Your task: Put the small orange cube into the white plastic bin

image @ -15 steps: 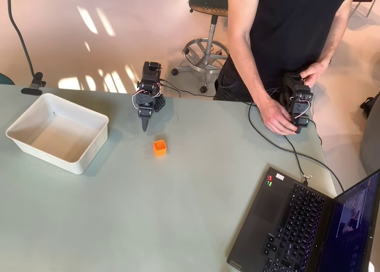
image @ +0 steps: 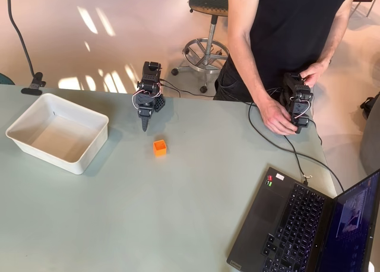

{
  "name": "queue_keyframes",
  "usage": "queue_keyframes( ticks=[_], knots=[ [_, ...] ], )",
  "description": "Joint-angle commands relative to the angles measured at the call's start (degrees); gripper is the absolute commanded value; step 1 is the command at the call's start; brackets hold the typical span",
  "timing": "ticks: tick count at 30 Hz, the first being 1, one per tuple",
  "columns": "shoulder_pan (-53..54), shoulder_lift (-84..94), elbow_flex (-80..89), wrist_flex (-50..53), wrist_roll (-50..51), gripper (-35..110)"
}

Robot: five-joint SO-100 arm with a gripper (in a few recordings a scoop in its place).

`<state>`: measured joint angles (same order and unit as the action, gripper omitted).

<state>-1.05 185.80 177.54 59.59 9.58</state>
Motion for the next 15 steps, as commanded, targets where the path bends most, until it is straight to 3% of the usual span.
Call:
queue_keyframes(
  ticks=[1, 15],
  knots=[
    [-0.1, -0.3, 0.0, 0.2, -0.4, -3],
    [-0.4, -0.3, 0.0, 0.3, -0.4, -2]
  ],
)
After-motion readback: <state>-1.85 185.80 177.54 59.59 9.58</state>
